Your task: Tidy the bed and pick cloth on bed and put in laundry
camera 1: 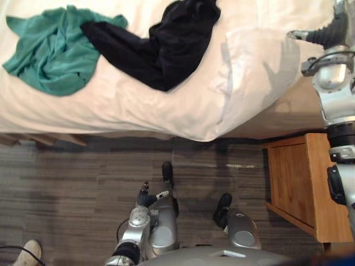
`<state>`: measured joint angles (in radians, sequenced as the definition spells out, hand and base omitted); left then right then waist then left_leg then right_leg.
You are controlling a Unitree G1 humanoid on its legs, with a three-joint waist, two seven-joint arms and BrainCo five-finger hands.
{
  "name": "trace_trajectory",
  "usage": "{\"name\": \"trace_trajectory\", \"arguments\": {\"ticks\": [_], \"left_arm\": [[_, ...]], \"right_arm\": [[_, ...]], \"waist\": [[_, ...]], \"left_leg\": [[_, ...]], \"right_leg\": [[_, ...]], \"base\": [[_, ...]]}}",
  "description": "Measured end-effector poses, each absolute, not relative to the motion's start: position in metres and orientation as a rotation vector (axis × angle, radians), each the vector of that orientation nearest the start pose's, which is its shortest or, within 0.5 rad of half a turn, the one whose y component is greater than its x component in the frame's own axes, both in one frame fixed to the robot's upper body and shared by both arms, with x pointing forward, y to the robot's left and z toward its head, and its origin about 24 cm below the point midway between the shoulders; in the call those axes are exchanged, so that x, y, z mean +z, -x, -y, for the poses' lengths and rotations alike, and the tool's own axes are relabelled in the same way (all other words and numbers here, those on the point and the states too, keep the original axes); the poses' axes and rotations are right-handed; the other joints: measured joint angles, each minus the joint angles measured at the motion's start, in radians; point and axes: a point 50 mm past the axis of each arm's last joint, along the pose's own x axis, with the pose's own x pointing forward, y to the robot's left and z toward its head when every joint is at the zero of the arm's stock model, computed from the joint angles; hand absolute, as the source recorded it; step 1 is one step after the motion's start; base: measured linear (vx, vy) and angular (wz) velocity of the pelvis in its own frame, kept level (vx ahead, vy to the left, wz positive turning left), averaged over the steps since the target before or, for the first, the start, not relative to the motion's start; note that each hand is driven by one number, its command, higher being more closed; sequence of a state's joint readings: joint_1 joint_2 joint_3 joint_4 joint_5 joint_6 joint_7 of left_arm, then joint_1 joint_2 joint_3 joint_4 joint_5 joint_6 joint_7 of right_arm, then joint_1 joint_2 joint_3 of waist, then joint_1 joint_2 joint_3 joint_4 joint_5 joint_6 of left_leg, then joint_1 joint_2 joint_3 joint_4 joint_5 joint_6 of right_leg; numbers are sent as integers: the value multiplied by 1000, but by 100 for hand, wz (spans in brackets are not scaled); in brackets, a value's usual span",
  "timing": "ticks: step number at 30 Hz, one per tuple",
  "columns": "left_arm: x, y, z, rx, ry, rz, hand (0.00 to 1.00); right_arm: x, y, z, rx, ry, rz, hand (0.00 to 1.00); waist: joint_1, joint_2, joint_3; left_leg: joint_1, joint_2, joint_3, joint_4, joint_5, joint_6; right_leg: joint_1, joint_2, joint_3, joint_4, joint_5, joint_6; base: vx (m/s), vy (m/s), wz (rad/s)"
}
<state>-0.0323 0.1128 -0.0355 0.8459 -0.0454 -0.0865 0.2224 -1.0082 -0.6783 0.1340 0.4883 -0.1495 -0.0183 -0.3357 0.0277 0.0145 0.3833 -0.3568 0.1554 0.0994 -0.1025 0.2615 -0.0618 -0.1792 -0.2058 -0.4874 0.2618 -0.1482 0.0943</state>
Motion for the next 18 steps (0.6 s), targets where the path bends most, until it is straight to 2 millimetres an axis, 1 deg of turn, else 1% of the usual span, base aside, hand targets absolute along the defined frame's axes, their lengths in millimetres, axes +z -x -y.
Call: {"name": "trace_trajectory", "arguments": {"ticks": [1, 2, 6, 9, 10, 14, 15, 16, 17, 18], "left_arm": [[-113, -187, -194, 235, -166, -707, 0], [-111, -191, -195, 235, -171, -692, 0], [-108, -195, -198, 238, -181, -676, 0], [-106, -198, -204, 236, -216, -668, 0], [-106, -198, -205, 233, -227, -668, 0], [-105, -198, -209, 238, -249, -670, 0], [-105, -198, -210, 242, -252, -671, 0], [-105, -198, -211, 247, -257, -672, 0], [-105, -198, -211, 246, -257, -673, 0], [-106, -199, -211, 244, -259, -680, 0]], "right_arm": [[309, -366, 236, -458, 724, 653, 0], [309, -366, 236, -463, 742, 653, 0], [305, -369, 229, -443, 806, 653, 0], [304, -370, 224, -427, 850, 656, 0], [299, -373, 224, -423, 870, 637, 0], [280, -382, 238, -433, 897, 514, 0], [279, -384, 241, -438, 901, 493, 0], [284, -387, 241, -444, 915, 485, 0], [289, -388, 242, -450, 924, 483, 100], [294, -390, 243, -460, 921, 481, 100]], "waist": [[6, 0, 5], [19, -5, 17], [21, -7, 41], [27, -6, 43], [28, -6, 44], [40, 1, 60], [41, 3, 62], [38, 10, 66], [37, 15, 68], [37, 21, 71]], "left_leg": [[-10, -3, -4, 2, 4, 1], [-13, -9, -4, 3, 9, 4], [-17, -34, -28, 3, 13, 8], [-53, -33, -40, 3, 23, 4], [-65, -32, -43, 3, 27, 2], [-85, -34, -52, 3, 34, 0], [-97, -34, -52, 3, 36, 0], [-112, -33, -52, 3, 40, 1], [-122, -33, -51, 3, 42, 0], [-135, -33, -49, 3, 43, 0]], "right_leg": [[-10, -4, -4, 9, -3, -1], [-18, -13, -4, 25, -10, -1], [-25, -46, -16, 78, -44, 6], [-65, -48, -19, 105, -56, 1], [-79, -48, -20, 114, -58, -1], [-105, -53, -15, 135, -66, -7], [-121, -54, -12, 142, -66, -7], [-138, -54, -9, 147, -66, -7], [-153, -56, -6, 153, -66, -7], [-170, -58, 0, 161, -66, -7]], "base": [[11, 7, 13], [22, 2, 13], [24, -16, 23], [-4, -40, 13], [-12, -49, 9], [-14, -42, 6], [-36, -29, -3], [-40, -24, -4], [-51, -13, -6], [-45, -10, -5]]}}
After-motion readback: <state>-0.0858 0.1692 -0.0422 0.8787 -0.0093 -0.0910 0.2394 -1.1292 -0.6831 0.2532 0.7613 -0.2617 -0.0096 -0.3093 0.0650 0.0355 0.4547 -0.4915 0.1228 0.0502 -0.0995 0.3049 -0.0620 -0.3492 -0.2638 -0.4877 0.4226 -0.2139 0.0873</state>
